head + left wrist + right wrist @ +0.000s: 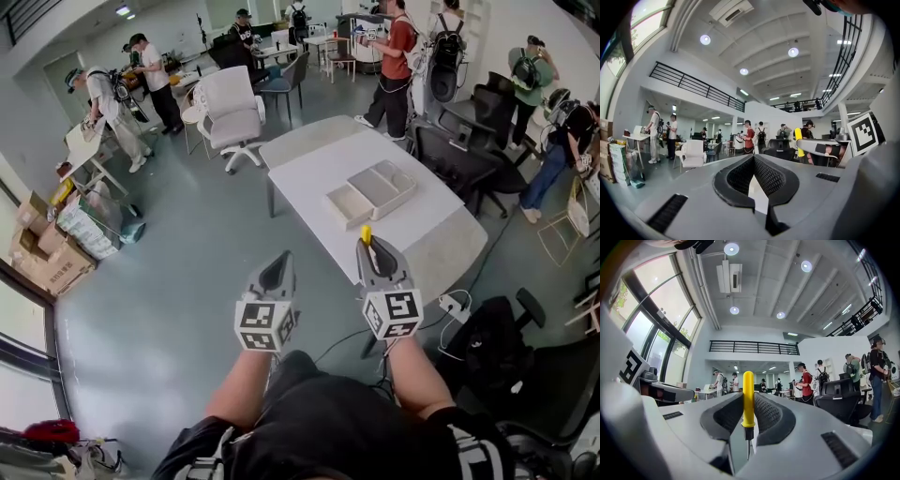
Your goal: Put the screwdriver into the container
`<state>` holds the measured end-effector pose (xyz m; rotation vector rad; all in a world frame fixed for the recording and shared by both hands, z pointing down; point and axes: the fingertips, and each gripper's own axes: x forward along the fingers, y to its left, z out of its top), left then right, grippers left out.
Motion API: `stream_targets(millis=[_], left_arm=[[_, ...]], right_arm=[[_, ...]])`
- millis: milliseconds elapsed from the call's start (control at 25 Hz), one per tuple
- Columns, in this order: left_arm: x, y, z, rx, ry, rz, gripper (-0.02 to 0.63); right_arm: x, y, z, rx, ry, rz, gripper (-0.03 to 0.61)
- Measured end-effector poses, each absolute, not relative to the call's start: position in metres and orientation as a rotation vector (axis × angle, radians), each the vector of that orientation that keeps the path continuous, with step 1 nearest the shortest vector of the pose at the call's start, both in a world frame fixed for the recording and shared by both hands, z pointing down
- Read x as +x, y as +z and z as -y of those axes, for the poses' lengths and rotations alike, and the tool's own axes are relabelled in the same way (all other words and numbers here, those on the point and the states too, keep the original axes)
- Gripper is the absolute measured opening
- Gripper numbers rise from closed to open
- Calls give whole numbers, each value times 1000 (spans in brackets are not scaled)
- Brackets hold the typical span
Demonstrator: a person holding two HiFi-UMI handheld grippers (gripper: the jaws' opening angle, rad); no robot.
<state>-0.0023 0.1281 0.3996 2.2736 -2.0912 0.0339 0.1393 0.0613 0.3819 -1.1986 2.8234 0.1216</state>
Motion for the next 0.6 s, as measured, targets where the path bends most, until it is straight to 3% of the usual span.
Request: stream_targets(millis=[600], left_arm=[[-39,416,-35,2333,22,2036,8]], right_arm=[[98,396,21,-1242,175,-2852,67]])
